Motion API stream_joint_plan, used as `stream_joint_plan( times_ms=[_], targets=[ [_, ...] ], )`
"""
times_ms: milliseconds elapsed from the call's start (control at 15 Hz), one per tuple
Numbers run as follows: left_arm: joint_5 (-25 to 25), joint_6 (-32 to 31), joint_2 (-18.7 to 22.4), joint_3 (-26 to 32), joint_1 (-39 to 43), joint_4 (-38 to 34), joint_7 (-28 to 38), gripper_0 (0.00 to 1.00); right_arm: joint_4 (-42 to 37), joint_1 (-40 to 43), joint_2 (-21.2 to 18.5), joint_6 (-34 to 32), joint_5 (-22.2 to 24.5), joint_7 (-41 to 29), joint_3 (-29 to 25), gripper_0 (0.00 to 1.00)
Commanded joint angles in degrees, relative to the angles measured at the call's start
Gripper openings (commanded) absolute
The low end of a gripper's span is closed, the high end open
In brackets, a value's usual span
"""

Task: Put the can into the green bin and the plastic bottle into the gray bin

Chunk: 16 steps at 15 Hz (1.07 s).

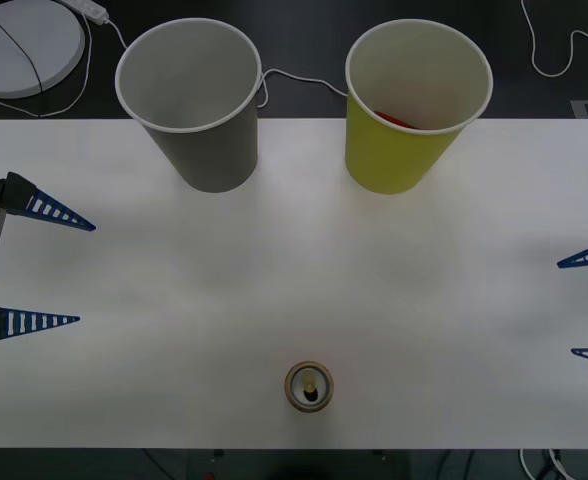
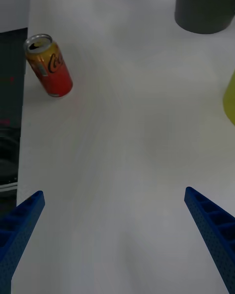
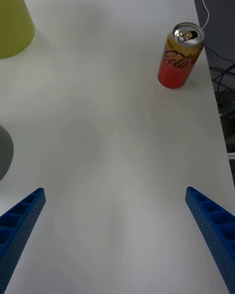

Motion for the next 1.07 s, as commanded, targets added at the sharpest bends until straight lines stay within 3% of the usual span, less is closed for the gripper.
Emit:
stream_joint_plan(
  times_ms=[67,400,867,1067],
  targets=[
    [0.0,0.0,0.0,0.0,0.0,0.0,0.0,1.00,0.6,-0.1,0.2,0.0,-0.7,5.7,2.4,1.00],
    [0.0,0.0,0.0,0.0,0.0,0.0,0.0,1.00,2.0,-0.1,3.6,0.0,-1.1,13.2,4.5,1.00],
    [0.0,0.0,0.0,0.0,0.0,0.0,0.0,1.00,2.1,-0.3,11.8,0.0,-0.2,17.8,7.2,1.00],
    [0.0,0.0,0.0,0.0,0.0,0.0,0.0,1.00,4.6,-0.9,14.7,0.0,1.1,23.3,7.3,1.00]
  ],
)
